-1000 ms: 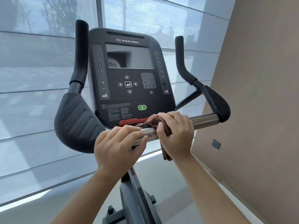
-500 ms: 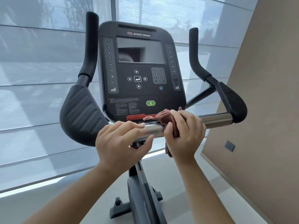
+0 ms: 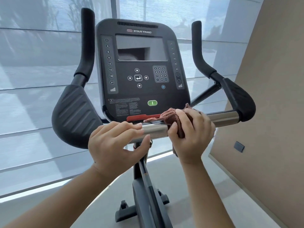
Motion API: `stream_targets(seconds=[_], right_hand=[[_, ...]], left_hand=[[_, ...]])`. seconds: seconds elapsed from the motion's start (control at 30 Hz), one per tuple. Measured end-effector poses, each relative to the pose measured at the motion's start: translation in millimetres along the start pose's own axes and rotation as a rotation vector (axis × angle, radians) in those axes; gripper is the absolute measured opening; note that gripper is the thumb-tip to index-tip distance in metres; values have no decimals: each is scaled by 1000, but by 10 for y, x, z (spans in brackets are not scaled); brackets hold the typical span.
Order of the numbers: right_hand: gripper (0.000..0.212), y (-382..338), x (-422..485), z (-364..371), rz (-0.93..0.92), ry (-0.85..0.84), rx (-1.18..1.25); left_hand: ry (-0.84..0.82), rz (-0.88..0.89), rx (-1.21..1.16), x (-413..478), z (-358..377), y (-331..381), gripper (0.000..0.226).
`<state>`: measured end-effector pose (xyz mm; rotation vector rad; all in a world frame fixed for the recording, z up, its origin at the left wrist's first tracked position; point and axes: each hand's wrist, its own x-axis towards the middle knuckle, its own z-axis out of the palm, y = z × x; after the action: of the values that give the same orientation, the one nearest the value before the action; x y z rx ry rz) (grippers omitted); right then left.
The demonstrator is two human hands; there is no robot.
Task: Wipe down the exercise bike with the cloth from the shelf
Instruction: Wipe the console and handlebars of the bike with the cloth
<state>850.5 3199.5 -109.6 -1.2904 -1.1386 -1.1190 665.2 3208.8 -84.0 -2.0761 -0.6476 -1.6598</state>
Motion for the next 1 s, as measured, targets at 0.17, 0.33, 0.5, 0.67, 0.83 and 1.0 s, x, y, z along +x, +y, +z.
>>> stream_targets(seconds=[0.17, 0.33, 0.5, 0.67, 0.83, 1.0], right_hand=[[24, 813, 218, -198, 115, -116, -105], [25, 636, 246, -233, 194, -156, -23], [25, 407, 219, -232, -46, -219, 71], [26, 930, 416, -312, -7, -305, 82], [34, 1198, 503, -365, 91, -388, 6], [30, 749, 345, -299, 72, -306, 46]], left_hand=[[31, 24, 23, 3, 21, 9, 18], [38, -32, 18, 18, 11, 49, 20], [-15, -58, -13, 13, -19, 67, 17], [-15, -40, -10, 11, -30, 51, 17], [-16, -52, -26, 13, -34, 56, 21], [-2, -42, -25, 19, -9, 51, 20]])
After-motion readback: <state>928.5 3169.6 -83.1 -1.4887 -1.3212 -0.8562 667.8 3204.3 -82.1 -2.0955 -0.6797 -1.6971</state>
